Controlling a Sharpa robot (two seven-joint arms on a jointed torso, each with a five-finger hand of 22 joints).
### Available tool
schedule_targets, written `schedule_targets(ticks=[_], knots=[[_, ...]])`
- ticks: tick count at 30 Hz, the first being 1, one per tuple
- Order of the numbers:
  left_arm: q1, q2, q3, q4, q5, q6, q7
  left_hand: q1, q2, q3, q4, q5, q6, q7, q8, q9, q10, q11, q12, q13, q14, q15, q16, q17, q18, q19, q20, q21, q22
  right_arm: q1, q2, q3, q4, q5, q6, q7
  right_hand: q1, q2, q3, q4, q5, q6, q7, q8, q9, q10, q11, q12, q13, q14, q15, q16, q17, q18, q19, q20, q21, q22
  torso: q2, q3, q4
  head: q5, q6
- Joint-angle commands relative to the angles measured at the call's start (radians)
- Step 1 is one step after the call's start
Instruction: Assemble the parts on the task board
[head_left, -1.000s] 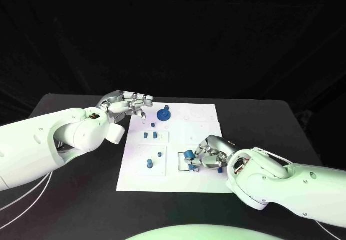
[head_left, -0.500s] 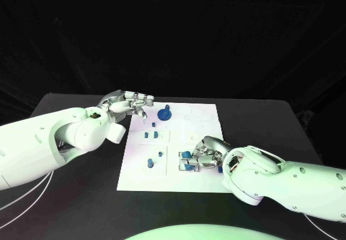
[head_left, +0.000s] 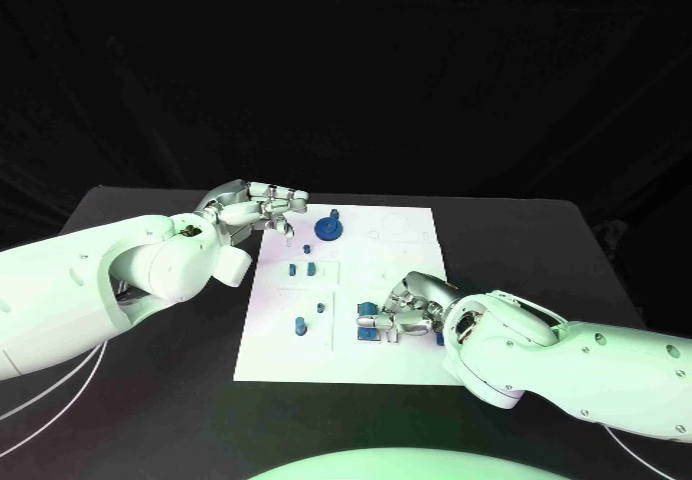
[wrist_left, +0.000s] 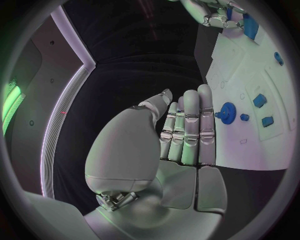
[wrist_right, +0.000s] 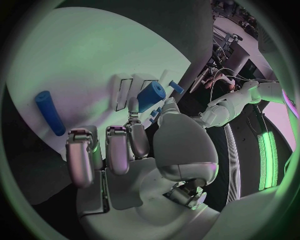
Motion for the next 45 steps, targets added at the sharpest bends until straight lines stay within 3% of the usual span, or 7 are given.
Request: schedule_targets(ticks=[1, 5, 8, 15, 26, 37, 45], knots=[[0.001, 0.002, 0.001, 0.003, 0.002, 0.018, 0.002, -0.004, 0.006, -0.006, 0.000, -0.004, -0.008, 0.002, 0.005, -0.002, -0.008, -0.001, 0.006, 0.001, 0.000, 0.006, -0.007, -0.001, 0.013, 0.010, 0.000, -0.004, -0.001, -0.001, -0.001, 0.000, 0.002, -0.026, -0.012, 0.011, -0.008, -0.013, 0.010, 0.001, -0.008, -0.004, 0.004, 0.006, 0.002, 0.008, 0.002, -0.003, 0.056, 0.072, -0.004, 0.001, 0.091, -0.016, 0.094, -0.003, -0.004, 0.256, -0.001, -0.0002, -0.0002, 0.000, -0.001], [0.001, 0.002, 0.001, 0.002, 0.002, 0.018, 0.001, -0.004, 0.006, -0.006, 0.000, -0.004, -0.008, 0.002, 0.005, -0.002, -0.008, -0.001, 0.006, 0.001, 0.000, 0.006, -0.007, -0.001, 0.013, 0.010, 0.000, -0.004, -0.001, -0.001, -0.008, 0.000, 0.011, -0.036, -0.022, 0.016, 0.001, 0.012, 0.035, -0.003, 0.006, -0.005, 0.004, 0.008, 0.006, 0.010, 0.001, -0.002, 0.059, 0.072, -0.005, 0.002, 0.093, -0.017, 0.095, -0.004, -0.002, 0.256, -0.001, -0.0001, 0.0007, 0.000, 0.000], [0.001, 0.001, 0.001, 0.002, 0.002, 0.019, 0.001, -0.004, 0.006, -0.006, 0.000, -0.004, -0.008, 0.002, 0.005, -0.002, -0.008, -0.001, 0.006, 0.001, 0.000, 0.006, -0.007, -0.001, 0.013, 0.010, 0.000, -0.004, -0.001, -0.001, -0.021, 0.000, 0.024, -0.042, -0.026, 0.026, 0.043, 0.041, 0.050, -0.008, 0.060, -0.005, 0.002, 0.010, 0.011, 0.013, 0.000, 0.001, 0.063, 0.073, -0.006, 0.003, 0.097, -0.017, 0.096, -0.005, 0.001, 0.257, -0.001, 0.0001, 0.0010, 0.002, 0.001], [0.000, -0.002, 0.000, 0.002, 0.002, 0.018, 0.001, -0.004, 0.006, -0.006, 0.000, -0.004, -0.008, 0.002, 0.005, -0.002, -0.008, -0.001, 0.006, 0.001, 0.000, 0.006, -0.007, -0.001, 0.013, 0.010, 0.000, -0.004, -0.001, -0.005, -0.053, 0.000, 0.059, -0.055, -0.021, 0.045, 0.113, 0.059, 0.049, -0.021, 0.138, -0.005, 0.000, 0.012, 0.017, 0.018, -0.003, 0.006, 0.071, 0.074, -0.008, 0.006, 0.102, -0.019, 0.098, -0.007, 0.005, 0.258, 0.000, -0.0001, -0.0016, 0.005, 0.001], [0.000, -0.001, 0.000, 0.001, 0.002, 0.019, 0.000, -0.004, 0.006, -0.008, 0.000, -0.004, -0.010, 0.002, 0.006, -0.002, -0.010, -0.001, 0.007, 0.001, 0.000, 0.006, -0.007, -0.002, 0.013, 0.011, 0.000, -0.006, -0.002, -0.007, -0.049, 0.000, 0.061, -0.060, -0.003, 0.047, 0.126, 0.059, 0.047, -0.023, 0.143, -0.005, 0.000, 0.013, 0.018, 0.020, -0.003, 0.009, 0.075, 0.074, -0.008, 0.007, 0.104, -0.019, 0.099, -0.007, 0.007, 0.259, -0.001, -0.0006, 0.0020, 0.001, 0.001], [0.000, -0.001, 0.000, 0.002, 0.002, 0.019, -0.001, -0.004, 0.006, -0.008, 0.000, -0.004, -0.010, 0.002, 0.006, -0.002, -0.010, -0.001, 0.007, 0.001, 0.000, 0.006, -0.007, -0.002, 0.013, 0.011, 0.000, -0.006, -0.002, -0.007, -0.038, 0.000, 0.045, -0.071, 0.024, 0.036, 0.155, 0.064, 0.045, -0.032, 0.147, -0.004, -0.001, 0.014, 0.021, 0.022, -0.004, 0.010, 0.078, 0.074, -0.009, 0.007, 0.104, -0.019, 0.099, -0.007, 0.007, 0.259, 0.000, -0.0011, 0.0000, 0.002, -0.004], [0.000, -0.002, 0.000, 0.001, 0.002, 0.018, -0.001, -0.004, 0.006, -0.008, 0.000, -0.004, -0.010, 0.002, 0.006, -0.002, -0.010, -0.001, 0.007, 0.001, 0.000, 0.006, -0.007, -0.002, 0.013, 0.011, 0.000, -0.006, -0.002, -0.007, -0.042, 0.000, 0.039, -0.108, 0.005, 0.016, 0.195, 0.078, 0.047, -0.046, 0.152, -0.002, -0.003, 0.015, 0.023, 0.024, -0.005, 0.014, 0.082, 0.075, -0.010, 0.008, 0.106, -0.020, 0.100, -0.008, 0.010, 0.260, 0.000, 0.0000, 0.0003, 0.003, -0.005]])
